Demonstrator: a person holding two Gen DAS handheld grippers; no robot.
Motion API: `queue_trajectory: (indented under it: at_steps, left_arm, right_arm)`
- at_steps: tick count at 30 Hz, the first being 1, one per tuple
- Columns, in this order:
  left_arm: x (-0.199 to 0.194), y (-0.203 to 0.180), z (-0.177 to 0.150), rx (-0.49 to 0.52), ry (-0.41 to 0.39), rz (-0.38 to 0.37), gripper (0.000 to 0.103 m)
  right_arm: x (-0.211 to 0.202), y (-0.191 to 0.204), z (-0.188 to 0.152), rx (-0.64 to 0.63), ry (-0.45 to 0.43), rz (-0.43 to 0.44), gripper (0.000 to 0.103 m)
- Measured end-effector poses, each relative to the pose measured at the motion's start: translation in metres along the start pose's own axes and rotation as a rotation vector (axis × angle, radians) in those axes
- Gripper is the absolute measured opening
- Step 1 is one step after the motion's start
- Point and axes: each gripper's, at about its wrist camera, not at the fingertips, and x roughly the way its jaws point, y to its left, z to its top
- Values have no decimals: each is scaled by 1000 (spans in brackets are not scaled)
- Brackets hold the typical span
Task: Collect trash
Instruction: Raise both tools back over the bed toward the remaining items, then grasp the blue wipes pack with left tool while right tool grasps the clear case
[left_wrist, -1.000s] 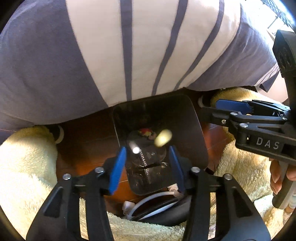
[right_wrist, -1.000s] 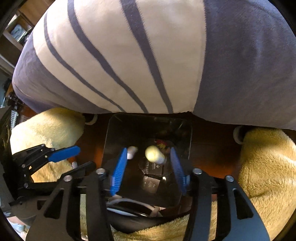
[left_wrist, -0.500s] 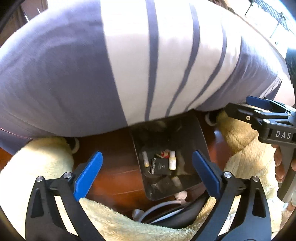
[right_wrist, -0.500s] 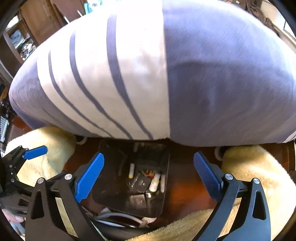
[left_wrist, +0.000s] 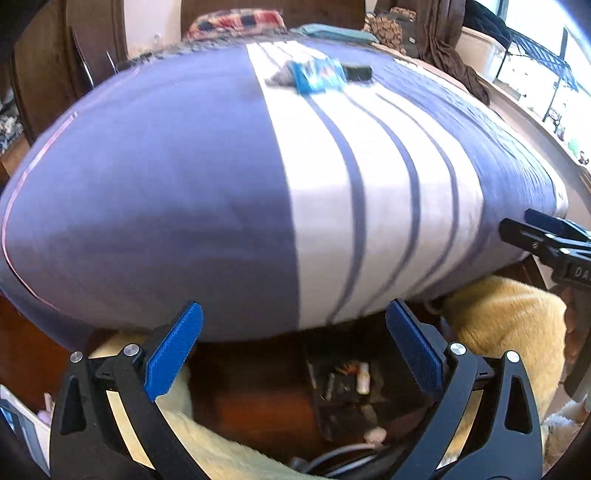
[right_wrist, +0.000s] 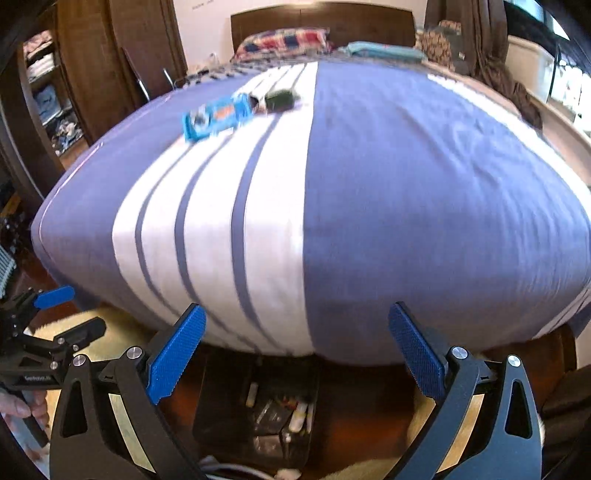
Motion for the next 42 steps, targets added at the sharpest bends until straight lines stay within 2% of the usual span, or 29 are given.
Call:
queue_trajectory:
  at_steps: [8,14,23,31,34,37,42]
  left_arm:
    - [1,13,49,-2,-62,51,95]
    - [21,15,84,1,-72,59,95]
    - [43,31,123,-6,-78,85,95]
    - [54,52,138,-37,-74,95,95]
    - [56,55,143,-41,-76,95,95]
    - [57,55,148,-40,-82,89,95]
    - [60,43,160,-17,-100,67,95]
  right_arm:
    - [11,-6,42,20,-59,-39,99]
    - [36,-4,74,20,-52,-38,99]
    - [88,34,115,-49,-7,73,99]
    - [125,71,143,-155,26,29,99]
    - [131,77,148,-181,25,23,91]
    - [132,77,149,-196,8,26,76]
    - [125,68,146,-183,-14,16,75]
